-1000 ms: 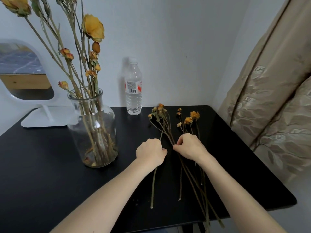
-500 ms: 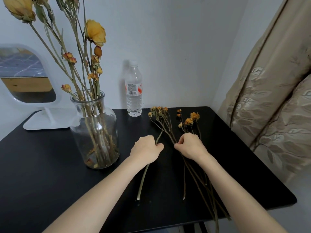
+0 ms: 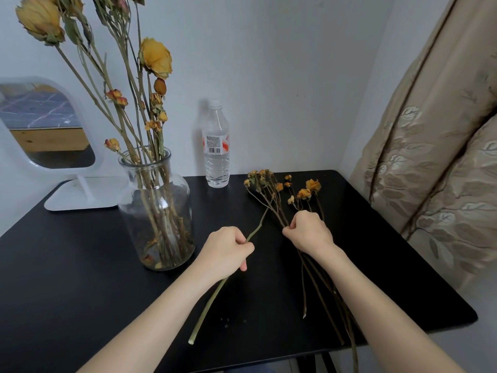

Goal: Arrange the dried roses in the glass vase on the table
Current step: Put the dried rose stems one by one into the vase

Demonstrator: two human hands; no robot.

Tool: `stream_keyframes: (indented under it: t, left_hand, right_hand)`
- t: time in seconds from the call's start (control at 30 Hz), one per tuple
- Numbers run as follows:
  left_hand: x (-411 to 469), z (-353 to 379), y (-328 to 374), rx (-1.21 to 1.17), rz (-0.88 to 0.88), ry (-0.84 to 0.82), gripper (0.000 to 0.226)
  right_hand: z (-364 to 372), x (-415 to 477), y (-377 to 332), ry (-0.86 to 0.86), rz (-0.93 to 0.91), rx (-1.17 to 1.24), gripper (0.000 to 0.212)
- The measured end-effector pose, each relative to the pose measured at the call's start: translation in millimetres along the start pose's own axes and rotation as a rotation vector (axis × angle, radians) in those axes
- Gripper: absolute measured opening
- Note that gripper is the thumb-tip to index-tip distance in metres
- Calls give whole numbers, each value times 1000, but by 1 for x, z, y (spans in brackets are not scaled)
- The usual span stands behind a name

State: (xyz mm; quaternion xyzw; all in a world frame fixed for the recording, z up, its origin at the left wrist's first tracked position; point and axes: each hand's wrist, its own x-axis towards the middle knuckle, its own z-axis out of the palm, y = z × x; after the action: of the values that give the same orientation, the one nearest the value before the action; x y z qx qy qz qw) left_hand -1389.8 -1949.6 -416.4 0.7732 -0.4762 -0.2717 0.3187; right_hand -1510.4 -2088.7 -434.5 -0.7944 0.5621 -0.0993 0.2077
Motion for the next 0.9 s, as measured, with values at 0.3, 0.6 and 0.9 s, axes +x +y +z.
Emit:
stream_keyframes:
  t: [0.3, 0.6, 0.9]
  left_hand:
    - [-7, -4, -7, -82, 79, 68, 15]
    - [-14, -3, -8, -63, 179, 189, 12]
    - [-31, 4, -25, -37, 196, 270, 9]
  right_hand:
    - [1, 0, -4, 19, -2, 13, 10]
    - [-2, -1, -6, 25, -19, -14, 11]
    - [-3, 0, -6, 55, -35, -48, 13]
